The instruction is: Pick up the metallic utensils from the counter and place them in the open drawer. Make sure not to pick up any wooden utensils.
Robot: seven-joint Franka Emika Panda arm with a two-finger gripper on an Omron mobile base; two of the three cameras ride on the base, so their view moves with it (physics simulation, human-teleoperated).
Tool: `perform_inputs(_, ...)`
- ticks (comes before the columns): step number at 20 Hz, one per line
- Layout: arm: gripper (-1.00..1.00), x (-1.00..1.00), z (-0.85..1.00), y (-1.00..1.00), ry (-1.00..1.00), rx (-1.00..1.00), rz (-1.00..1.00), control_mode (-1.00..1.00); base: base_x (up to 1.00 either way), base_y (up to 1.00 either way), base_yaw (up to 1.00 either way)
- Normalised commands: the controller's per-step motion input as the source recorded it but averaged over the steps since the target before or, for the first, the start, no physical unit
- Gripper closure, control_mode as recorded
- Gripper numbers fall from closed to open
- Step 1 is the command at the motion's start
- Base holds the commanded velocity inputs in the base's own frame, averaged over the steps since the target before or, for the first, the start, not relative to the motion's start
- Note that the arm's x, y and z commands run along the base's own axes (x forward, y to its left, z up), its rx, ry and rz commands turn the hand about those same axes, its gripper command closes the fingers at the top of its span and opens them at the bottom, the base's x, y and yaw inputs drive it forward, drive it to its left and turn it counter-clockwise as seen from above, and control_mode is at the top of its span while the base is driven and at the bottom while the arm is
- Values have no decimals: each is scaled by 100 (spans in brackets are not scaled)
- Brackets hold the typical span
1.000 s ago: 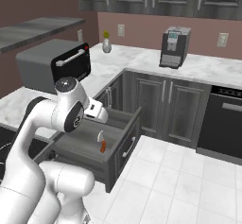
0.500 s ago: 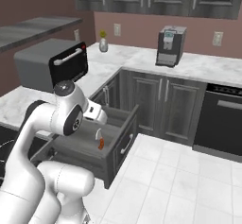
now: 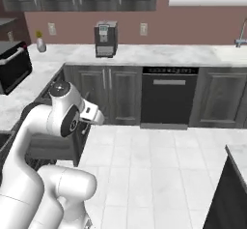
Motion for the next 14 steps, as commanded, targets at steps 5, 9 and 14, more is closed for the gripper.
perform_inputs(5,-100,0,0,0,0,0,0,100,3,-27,-86)
perform_inputs(9,-100,0,0,0,0,0,0,100,4,-28,-88)
perform_inputs(14,-100,0,0,0,0,0,0,100,0,-84,-72)
